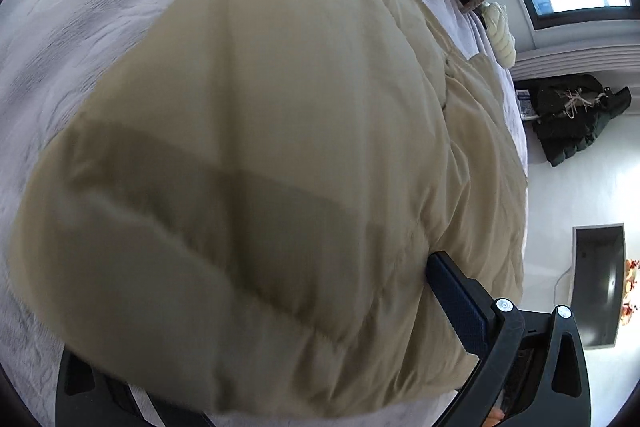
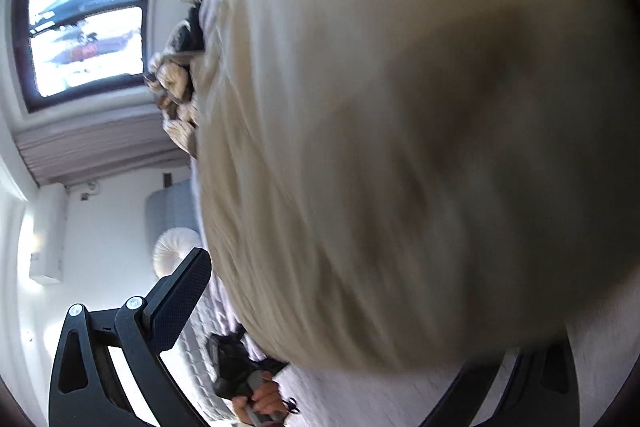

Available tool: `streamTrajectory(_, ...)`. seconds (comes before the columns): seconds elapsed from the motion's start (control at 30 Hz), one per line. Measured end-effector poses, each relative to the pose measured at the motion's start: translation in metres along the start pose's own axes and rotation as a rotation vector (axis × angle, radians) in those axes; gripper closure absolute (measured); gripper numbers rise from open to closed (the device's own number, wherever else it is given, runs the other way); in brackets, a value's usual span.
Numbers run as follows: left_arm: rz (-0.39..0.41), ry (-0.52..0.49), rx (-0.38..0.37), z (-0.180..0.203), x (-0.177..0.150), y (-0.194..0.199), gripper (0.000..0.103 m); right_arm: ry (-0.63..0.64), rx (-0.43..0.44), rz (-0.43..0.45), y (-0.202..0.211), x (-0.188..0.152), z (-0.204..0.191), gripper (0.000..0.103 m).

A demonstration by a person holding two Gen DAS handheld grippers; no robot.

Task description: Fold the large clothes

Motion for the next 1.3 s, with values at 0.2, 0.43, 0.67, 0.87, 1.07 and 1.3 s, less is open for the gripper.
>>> streamTrajectory(0.2, 0.008, -0.032, -0.017, 0.011, -0.001, 0.002, 0.052, -0.049, 0.006, 0.02, -0.009, 0.011, 0.005, 0.003)
streamTrajectory(0.43, 0.057, -0.103, -0.102, 0.028, -0.007, 0.043, 0.086, -0.134, 0.022, 0.028, 0.001, 0.006, 0.01, 0.074)
streamTrajectory(0.67, 0.063, -0.134, -0.152, 0.028, -0.029, 0.09, 0.086, -0.069, 0.082, 0.014, 0.02, -0.01, -0.017, 0.08)
streamTrajectory(0.87, 0.016, -0.152, -0.15, 0.016, -0.063, 0.116, 0.086, -0.062, 0.076, -0.019, 0.044, -0.042, -0.02, 0.08)
streamTrajectory(1.07, -0.071, -0.163, -0.125, -0.017, -0.113, 0.133, 0.086, -0.119, 0.071, -0.032, 0.077, -0.092, -0.001, 0.08)
streamTrajectory(1.3, -0.148, -0.165, -0.055, -0.065, -0.167, 0.143, 0.086, -0.192, 0.088, -0.045, 0.107, -0.135, 0.028, 0.08)
Point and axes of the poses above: each gripper's, at about its wrist camera, not at the fingertips, and y roughly against the way its jaws point, z to its right, x to its top, the point moved 6 cm from there along -y, roughly the way its jaws point, and after that the axes turned 9 degrees about x, right-handed, at the moved point
